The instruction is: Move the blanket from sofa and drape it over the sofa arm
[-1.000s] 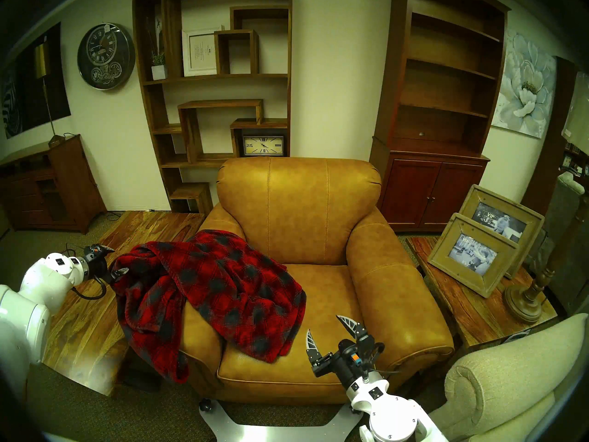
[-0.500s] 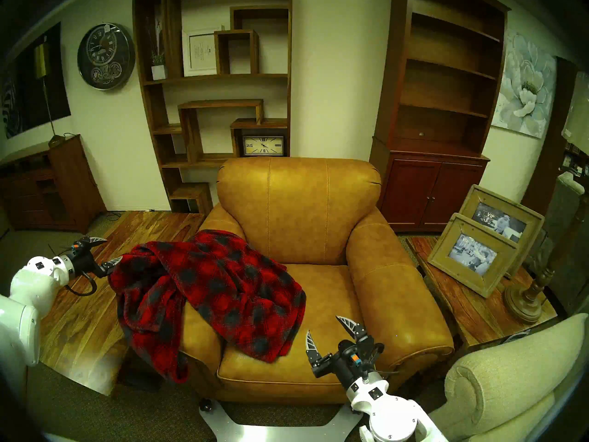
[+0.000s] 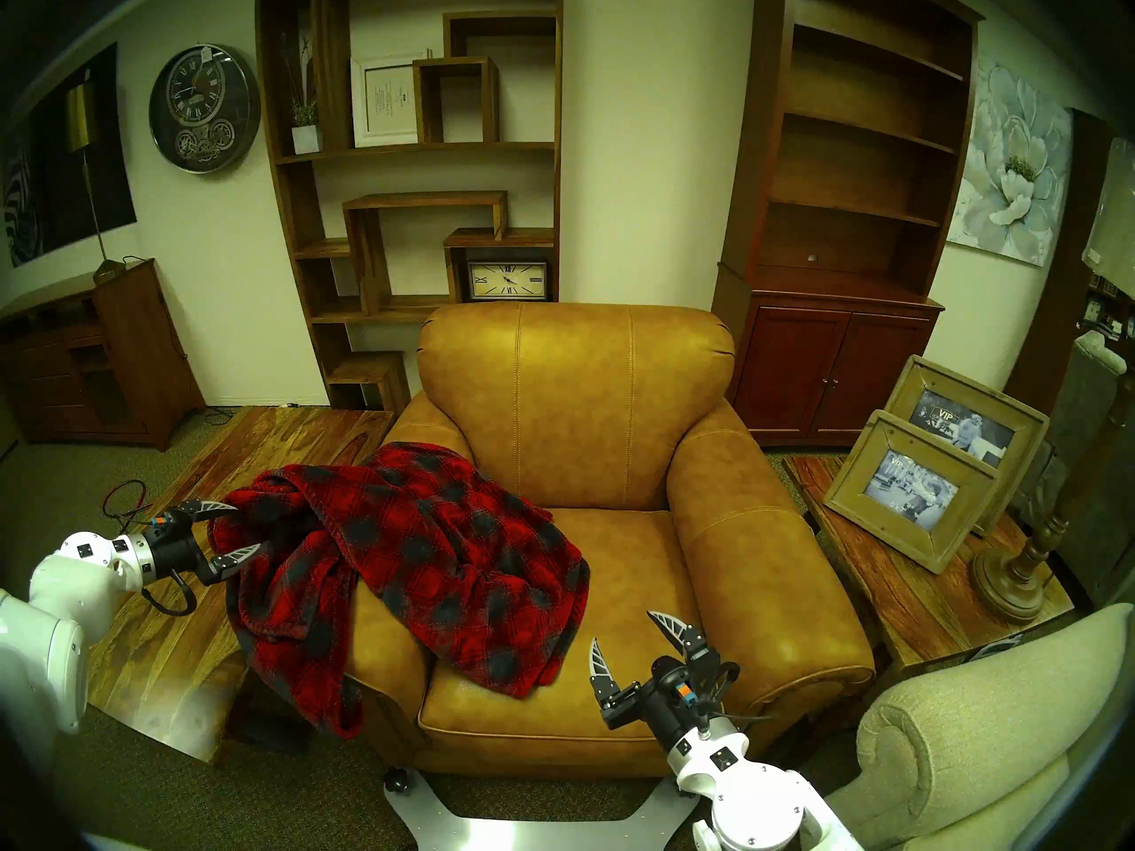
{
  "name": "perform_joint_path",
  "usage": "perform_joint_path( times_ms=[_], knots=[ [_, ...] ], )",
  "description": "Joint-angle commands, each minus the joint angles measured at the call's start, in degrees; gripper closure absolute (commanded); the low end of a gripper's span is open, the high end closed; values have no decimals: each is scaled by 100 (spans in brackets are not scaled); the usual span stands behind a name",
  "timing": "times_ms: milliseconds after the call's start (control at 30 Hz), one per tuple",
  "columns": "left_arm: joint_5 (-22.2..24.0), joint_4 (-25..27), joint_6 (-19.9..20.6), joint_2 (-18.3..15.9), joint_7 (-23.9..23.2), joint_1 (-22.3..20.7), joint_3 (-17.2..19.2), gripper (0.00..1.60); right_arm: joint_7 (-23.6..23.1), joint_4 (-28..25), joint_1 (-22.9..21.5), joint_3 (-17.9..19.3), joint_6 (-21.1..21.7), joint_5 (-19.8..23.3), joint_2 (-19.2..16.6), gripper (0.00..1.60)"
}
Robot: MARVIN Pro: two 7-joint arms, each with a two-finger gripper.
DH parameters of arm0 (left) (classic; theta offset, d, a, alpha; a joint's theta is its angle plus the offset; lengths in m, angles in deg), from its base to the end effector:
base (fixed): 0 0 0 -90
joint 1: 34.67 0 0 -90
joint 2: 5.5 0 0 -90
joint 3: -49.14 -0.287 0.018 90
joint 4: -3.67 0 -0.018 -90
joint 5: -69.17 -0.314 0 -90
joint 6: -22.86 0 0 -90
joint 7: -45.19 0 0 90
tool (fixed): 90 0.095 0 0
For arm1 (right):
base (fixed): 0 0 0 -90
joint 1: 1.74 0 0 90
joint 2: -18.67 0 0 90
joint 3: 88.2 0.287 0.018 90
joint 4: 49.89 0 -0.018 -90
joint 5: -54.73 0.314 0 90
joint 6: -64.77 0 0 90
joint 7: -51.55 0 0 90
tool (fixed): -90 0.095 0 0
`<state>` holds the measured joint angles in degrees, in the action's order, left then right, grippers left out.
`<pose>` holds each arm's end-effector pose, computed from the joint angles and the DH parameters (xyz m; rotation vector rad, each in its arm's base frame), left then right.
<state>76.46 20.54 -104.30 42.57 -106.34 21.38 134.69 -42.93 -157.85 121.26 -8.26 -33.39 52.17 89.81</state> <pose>0.3990 0.3450 -0.3565 2.2814 -1.1252 1.6593 0.2358 0.0212 -0.3708 -2.2406 -0.6784 -1.9197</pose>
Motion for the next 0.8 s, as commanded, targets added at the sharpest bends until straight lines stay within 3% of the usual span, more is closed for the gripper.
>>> perform_joint_path(
  times_ms=[0,167,400,767],
  knots=[
    [253,208,-129,642,-431,116,49,0,4,-91,-42,-5,-29,1,14,0],
    [471,467,-237,978,-820,143,150,0,4,-84,-51,-10,-31,9,8,0],
    [689,739,-244,1392,-612,257,243,0,3,-85,-58,-15,-33,18,3,0],
    [783,1312,-427,1567,-659,308,235,0,2,-77,-65,-20,-31,28,-2,0]
  ],
)
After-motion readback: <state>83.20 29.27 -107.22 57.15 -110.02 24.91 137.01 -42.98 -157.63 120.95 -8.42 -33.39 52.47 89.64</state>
